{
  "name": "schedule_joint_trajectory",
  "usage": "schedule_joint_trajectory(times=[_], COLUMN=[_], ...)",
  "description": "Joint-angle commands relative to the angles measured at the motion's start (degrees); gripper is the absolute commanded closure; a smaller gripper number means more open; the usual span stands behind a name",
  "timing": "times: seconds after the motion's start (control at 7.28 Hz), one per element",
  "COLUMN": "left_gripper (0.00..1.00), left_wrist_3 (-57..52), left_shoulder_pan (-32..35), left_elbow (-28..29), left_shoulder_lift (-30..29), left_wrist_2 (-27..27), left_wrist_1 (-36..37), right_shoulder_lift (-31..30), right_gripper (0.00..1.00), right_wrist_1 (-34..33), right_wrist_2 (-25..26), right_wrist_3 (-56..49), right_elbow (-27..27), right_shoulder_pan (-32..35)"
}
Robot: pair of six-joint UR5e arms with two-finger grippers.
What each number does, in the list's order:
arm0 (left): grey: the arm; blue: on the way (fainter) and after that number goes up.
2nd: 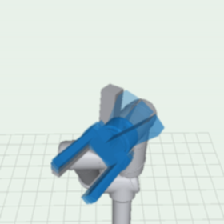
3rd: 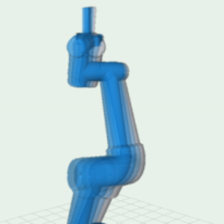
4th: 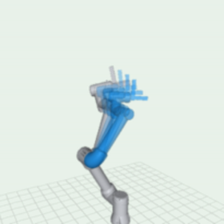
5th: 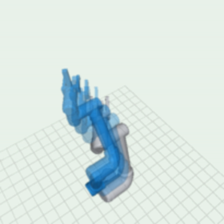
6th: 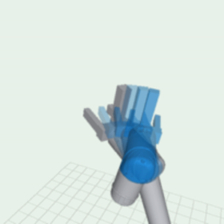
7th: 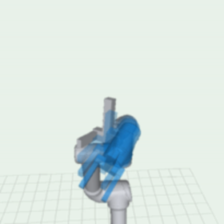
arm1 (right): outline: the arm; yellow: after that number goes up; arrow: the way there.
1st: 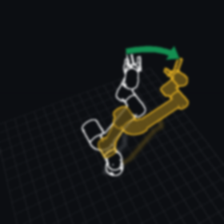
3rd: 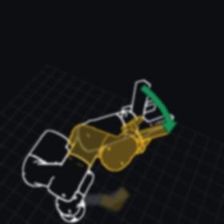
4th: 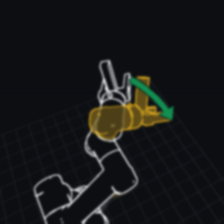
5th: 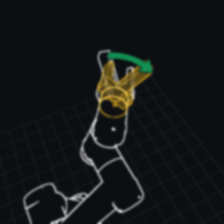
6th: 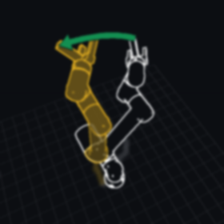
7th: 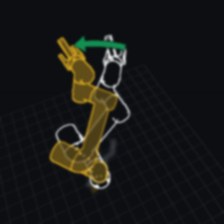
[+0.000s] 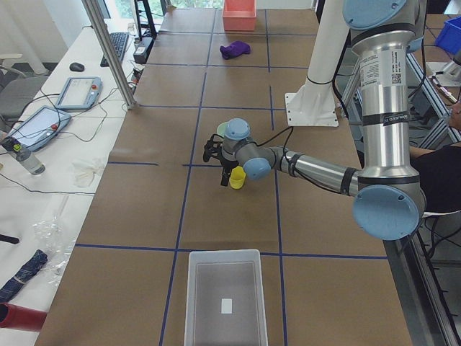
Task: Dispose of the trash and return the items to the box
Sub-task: 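Lower the left gripper and grasp the yellow cup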
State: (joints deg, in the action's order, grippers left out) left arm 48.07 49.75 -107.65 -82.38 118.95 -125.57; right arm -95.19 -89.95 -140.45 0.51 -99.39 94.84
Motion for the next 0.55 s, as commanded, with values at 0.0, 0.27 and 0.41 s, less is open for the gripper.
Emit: schedule_joint_trajectory(times=[0.0, 0.27, 0.41], left_gripper=[0.01, 0.01, 0.01], left_wrist_3=[-0.2, -0.3, -0.3], left_shoulder_pan=[-1.2, -1.4, -1.7], left_elbow=[-0.4, -0.9, -0.8], left_shoulder_lift=[0.5, 2.5, 2.6], left_wrist_2=[0.1, 0.1, 0.1], left_wrist_1=[-0.1, 0.0, 0.0], right_shoulder_lift=[-0.1, -0.1, -0.1], right_gripper=[0.0, 0.0, 0.0], right_wrist_1=[-0.1, -0.1, -0.1], right_wrist_2=[-0.1, -0.1, 0.0], right_wrist_3=[0.0, 0.0, 0.0], right_elbow=[0.1, 0.1, 0.1], right_shoulder_pan=[0.0, 0.0, 0.0])
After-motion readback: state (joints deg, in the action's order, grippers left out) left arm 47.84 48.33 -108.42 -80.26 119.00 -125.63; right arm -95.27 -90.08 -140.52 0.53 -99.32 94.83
